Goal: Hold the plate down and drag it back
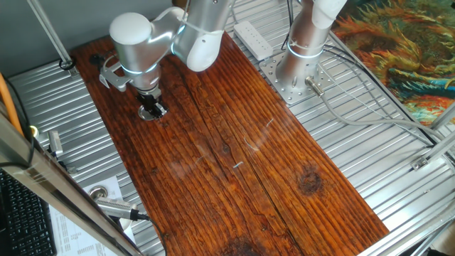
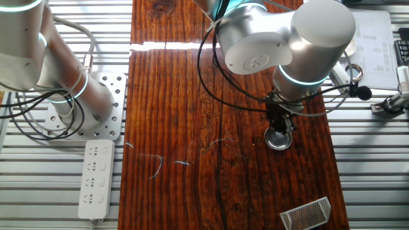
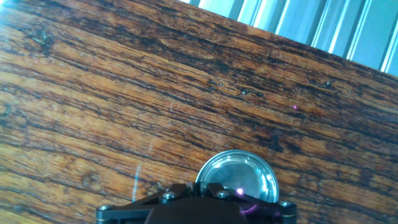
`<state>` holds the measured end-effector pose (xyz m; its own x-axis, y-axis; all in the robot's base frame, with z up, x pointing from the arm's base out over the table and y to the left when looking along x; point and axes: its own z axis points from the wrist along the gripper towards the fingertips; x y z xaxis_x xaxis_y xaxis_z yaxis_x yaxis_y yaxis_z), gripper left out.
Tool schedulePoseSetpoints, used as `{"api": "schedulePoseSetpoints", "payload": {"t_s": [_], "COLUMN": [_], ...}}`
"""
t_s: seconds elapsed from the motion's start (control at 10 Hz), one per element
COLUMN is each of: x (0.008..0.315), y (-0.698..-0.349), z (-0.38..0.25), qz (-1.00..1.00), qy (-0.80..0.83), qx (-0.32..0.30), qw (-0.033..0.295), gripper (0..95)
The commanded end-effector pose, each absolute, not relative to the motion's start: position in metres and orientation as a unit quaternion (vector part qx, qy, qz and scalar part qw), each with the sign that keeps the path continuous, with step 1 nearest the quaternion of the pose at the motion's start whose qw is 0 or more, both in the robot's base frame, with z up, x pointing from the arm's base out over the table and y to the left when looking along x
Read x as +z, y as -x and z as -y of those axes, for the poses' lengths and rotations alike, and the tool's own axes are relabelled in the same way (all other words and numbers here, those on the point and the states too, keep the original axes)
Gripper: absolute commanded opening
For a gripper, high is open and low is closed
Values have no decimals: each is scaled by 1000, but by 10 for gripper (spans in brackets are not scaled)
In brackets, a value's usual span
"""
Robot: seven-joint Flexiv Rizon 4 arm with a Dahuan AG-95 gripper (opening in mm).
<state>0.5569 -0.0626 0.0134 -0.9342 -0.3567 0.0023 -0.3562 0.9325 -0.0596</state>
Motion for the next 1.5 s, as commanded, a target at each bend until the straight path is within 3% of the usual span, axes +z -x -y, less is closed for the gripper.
{"api": "schedulePoseSetpoints", "payload": {"t_s": [0.1,1.5], "x": [12,14], "y": [-557,-551], "z": [61,39], "qz": [-983,-985], "qy": [183,171], "qx": [-32,-28], "qw": [6,8], "gripper": [0,0]}}
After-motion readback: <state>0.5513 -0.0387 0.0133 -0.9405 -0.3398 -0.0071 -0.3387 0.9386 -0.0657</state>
